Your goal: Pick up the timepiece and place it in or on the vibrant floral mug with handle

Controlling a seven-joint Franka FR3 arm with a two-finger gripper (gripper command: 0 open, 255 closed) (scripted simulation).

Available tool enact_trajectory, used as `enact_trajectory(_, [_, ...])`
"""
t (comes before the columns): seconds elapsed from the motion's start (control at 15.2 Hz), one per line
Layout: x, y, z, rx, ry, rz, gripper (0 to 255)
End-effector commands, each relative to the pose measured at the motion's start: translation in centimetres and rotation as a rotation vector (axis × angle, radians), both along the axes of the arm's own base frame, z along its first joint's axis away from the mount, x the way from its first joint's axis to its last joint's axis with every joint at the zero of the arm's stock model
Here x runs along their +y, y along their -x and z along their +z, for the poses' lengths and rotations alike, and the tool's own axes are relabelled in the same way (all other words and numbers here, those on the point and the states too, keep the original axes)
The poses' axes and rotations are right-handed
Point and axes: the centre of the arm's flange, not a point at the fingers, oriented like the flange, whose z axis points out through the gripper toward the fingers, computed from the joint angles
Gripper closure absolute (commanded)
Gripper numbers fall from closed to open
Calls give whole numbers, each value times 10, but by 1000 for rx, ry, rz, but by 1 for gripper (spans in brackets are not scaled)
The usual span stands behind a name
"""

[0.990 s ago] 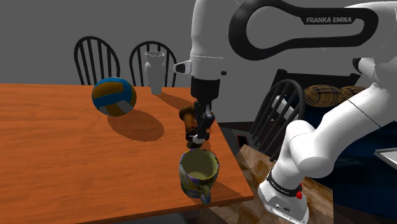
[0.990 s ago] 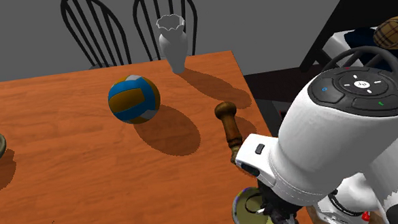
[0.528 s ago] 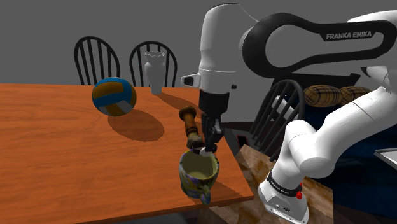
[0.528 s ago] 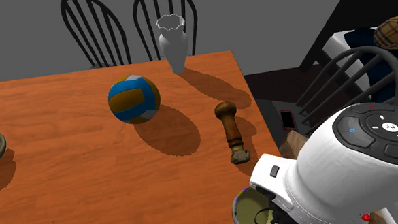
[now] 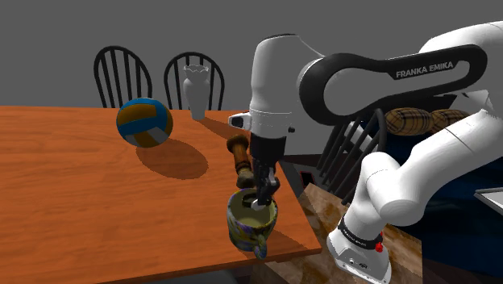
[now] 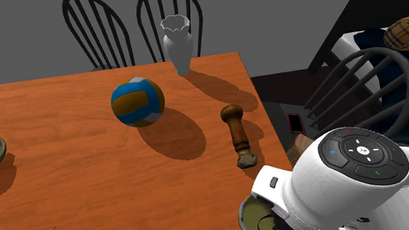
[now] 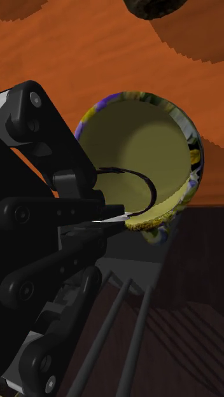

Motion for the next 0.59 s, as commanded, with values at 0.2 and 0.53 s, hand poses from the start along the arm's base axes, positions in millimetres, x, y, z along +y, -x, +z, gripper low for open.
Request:
enact_trajectory(0.2, [0,0,-30,0,0,0,255])
enact_trajectory(0.53, [0,0,-30,0,0,0,255])
